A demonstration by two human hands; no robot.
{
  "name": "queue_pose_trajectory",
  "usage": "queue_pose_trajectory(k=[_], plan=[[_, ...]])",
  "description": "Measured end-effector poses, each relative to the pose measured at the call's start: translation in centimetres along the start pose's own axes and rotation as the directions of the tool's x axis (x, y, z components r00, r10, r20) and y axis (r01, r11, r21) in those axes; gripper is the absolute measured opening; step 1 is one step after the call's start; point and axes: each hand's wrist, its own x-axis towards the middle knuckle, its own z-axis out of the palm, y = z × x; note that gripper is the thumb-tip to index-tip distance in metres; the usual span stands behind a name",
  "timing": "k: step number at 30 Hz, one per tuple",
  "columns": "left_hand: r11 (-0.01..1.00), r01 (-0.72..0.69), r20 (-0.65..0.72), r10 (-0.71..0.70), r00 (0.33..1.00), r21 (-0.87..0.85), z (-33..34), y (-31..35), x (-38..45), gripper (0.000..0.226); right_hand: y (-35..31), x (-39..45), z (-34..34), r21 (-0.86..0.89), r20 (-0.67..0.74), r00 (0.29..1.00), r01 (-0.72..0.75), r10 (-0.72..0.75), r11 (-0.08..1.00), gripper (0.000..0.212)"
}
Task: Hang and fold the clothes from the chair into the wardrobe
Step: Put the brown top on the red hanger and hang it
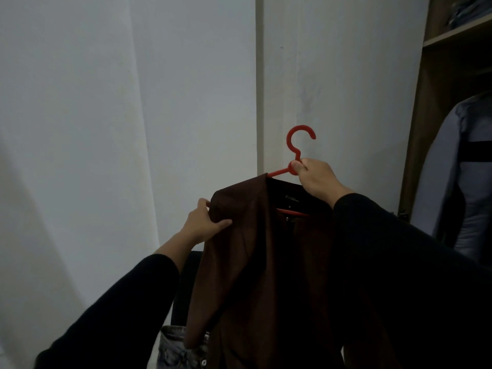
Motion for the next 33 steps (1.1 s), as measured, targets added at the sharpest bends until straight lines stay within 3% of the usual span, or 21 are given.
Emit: queue_pose_trajectory(k=[3,5,8,10,15,20,24,29,31,33], plan=[[0.986,-0.166,-0.325,0.148,0.934,-0.029,1.2,0.9,-0.4,0.073,-0.1,0.2,-0.2,-0.031,-0.024,1.000,-0.003,0.002,1.000,0.043],[0.981,-0.190,-0.409,0.188,0.893,0.036,1.8,1.5,-0.6,0.061,-0.2,0.1,-0.2,-0.041,-0.038,0.999,-0.003,0.002,0.999,0.043],[0.989,-0.143,-0.416,0.142,0.898,0.029,2.5,1.7,-0.5,0.025,-0.2,-0.1,-0.3,-0.035,-0.043,0.999,-0.002,0.001,0.999,0.044],[0.992,-0.125,-0.397,0.113,0.911,-0.003,2.5,1.8,-0.3,0.016,-0.2,-0.3,-0.4,-0.029,-0.039,0.999,-0.002,0.001,1.000,0.044],[0.985,-0.095,-0.499,0.009,0.867,-0.147,-0.4,3.0,0.6,0.014,0.7,-0.9,-0.9,-0.037,0.051,0.999,-0.008,0.010,0.999,0.040],[0.985,-0.136,-0.535,0.061,0.843,-0.103,-3.6,3.0,1.7,0.018,1.2,-1.8,-0.9,-0.004,0.151,0.988,0.027,-0.026,1.000,0.034],[0.999,0.037,-0.458,-0.051,0.887,-0.039,-5.4,2.4,2.7,0.026,0.4,-2.2,-0.8,0.110,0.160,0.985,0.054,-0.071,0.992,0.034],[0.981,0.191,-0.384,-0.170,0.907,0.018,-7.3,1.7,3.7,0.032,-0.8,-1.9,-0.2,0.120,0.208,0.973,0.071,-0.095,0.990,0.034],[0.985,0.171,-0.385,-0.147,0.911,0.029,-7.4,1.8,3.5,0.031,-0.9,-1.7,0.2,0.129,0.184,0.979,0.066,-0.089,0.989,0.034],[0.998,0.053,-0.417,-0.030,0.908,0.045,-7.2,2.2,3.1,0.039,-0.8,-1.4,0.6,0.122,0.168,0.983,0.060,-0.081,0.991,0.034]])
